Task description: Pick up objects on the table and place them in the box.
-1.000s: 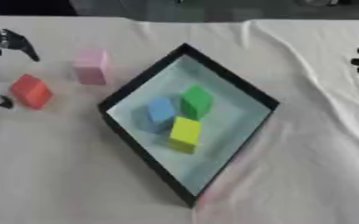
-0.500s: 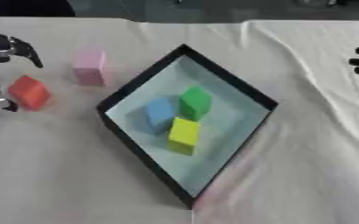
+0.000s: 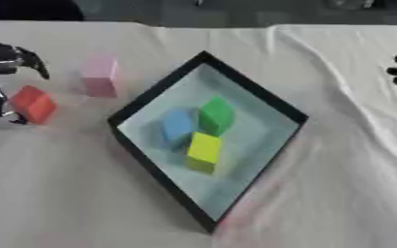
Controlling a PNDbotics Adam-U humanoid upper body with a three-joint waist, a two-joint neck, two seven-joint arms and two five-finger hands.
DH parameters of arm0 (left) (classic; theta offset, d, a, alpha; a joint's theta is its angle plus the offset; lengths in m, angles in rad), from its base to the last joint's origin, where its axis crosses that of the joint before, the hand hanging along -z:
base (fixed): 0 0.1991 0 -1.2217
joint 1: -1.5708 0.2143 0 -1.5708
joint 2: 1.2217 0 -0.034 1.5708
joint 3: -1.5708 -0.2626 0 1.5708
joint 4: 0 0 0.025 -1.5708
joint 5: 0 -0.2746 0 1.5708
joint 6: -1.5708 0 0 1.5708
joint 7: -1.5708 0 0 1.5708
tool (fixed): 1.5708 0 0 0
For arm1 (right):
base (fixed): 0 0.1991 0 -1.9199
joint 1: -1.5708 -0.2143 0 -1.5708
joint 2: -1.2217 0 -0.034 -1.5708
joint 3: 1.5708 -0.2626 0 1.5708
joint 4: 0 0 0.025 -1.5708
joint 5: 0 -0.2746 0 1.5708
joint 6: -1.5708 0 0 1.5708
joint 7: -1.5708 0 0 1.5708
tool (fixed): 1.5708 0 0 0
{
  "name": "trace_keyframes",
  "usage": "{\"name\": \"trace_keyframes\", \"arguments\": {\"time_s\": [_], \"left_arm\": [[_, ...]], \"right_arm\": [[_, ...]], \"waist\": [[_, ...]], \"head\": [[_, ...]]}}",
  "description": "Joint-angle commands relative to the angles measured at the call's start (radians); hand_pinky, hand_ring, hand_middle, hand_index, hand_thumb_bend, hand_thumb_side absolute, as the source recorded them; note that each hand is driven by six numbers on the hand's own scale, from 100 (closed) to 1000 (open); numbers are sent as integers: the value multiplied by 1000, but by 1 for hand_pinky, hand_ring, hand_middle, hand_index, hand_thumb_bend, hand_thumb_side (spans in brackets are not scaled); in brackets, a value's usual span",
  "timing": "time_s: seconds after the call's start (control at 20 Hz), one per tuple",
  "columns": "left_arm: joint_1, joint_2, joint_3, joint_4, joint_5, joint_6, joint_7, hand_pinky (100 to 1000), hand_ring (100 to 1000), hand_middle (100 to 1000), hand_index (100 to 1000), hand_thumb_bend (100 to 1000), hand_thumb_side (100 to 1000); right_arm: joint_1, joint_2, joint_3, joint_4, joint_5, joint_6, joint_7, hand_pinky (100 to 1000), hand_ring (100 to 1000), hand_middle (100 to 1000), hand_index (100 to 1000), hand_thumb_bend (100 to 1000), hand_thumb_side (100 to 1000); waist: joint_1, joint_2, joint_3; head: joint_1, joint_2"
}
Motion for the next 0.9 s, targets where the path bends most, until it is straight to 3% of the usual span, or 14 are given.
{"name": "trace_keyframes", "arguments": {"time_s": [0.05,0.5,0.8,0.9], "left_arm": [[-26,11,19,17,-27,4,12,855,861,787,808,664,100],[-31,8,42,50,-77,28,25,842,855,776,802,641,100],[-36,13,53,51,-16,49,-10,848,858,789,831,654,100],[-40,20,50,43,-40,65,-22,846,857,786,827,660,100]], "right_arm": [[-13,-15,-4,-13,3,0,6,890,758,743,792,100,601],[-6,-13,-5,-7,6,0,24,893,759,744,795,100,615],[0,-12,-8,-3,6,-2,29,894,758,743,795,100,622],[1,-11,-8,-1,5,-2,30,894,758,744,796,100,624]], "waist": [[-11,-2,-3],[-9,-1,-9],[-7,-1,-9],[-6,-1,-10]], "head": [[8,-16],[14,-18],[16,-15],[18,-16]]}}
